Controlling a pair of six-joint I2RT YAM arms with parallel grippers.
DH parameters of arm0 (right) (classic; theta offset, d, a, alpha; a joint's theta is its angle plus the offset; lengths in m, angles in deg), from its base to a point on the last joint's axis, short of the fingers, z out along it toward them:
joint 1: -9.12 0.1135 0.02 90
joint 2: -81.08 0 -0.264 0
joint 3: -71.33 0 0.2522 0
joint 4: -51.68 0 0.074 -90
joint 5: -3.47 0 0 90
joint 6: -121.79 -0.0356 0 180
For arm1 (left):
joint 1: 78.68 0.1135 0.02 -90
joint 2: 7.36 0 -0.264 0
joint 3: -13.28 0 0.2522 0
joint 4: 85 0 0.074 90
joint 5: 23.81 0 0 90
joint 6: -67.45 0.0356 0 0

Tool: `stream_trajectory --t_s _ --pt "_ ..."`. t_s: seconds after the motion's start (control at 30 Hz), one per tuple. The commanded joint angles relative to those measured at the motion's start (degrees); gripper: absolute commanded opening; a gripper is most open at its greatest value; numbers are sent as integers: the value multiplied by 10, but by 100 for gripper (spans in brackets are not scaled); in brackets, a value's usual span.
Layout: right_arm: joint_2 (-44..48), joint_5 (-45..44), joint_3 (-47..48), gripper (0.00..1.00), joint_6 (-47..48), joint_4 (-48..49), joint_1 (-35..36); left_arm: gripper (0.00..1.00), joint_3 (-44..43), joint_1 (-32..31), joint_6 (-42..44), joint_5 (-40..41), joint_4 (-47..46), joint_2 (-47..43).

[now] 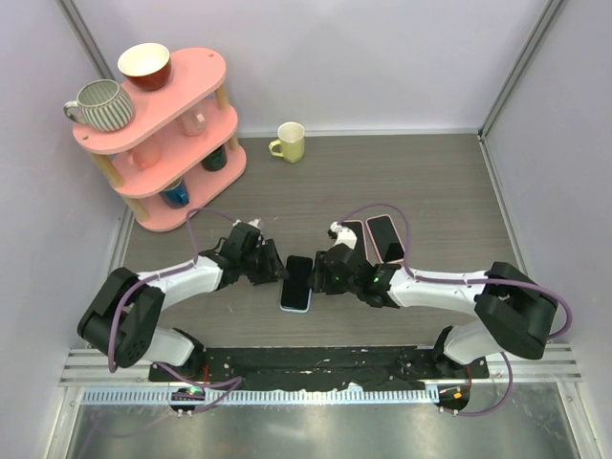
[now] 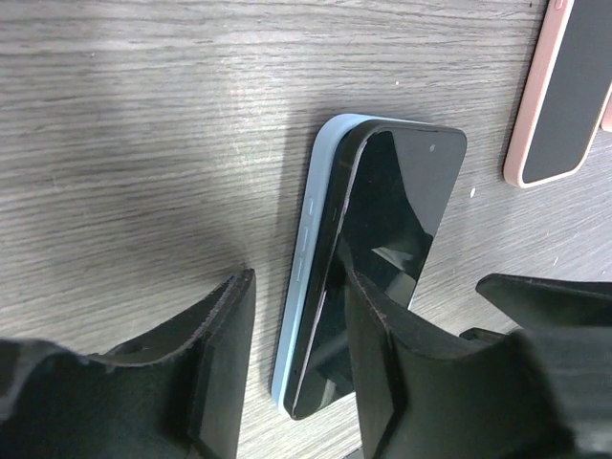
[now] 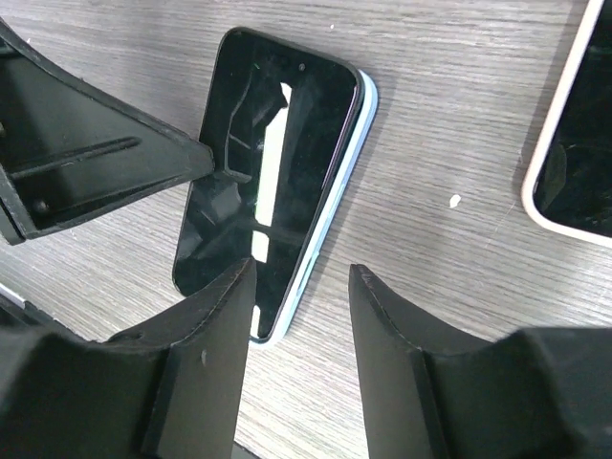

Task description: Put the phone into the phone case

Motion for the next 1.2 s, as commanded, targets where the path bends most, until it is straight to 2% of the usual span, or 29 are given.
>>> stream_trajectory --t_s 0.0,0.2,0.67,0.93,1.03,1.17 --pt "13 -43 -5 50 -22 19 -5 41 14 -2 1 -13 -23 17" --pt "-13 -20 -18 51 -45 67 -10 33 30 -2 -24 -37 -44 38" --pt "-88 -5 0 51 -62 106 -11 27 65 -2 -42 -48 -44 10" --pt "-116 42 6 54 -79 151 -15 20 76 -2 -61 -69 -66 13" --pt "-108 84 -8 54 -98 199 -31 20 83 -2 -74 -83 -84 17" --pt "-95 160 -41 55 -132 327 -49 20 93 -2 -84 -97 -109 19"
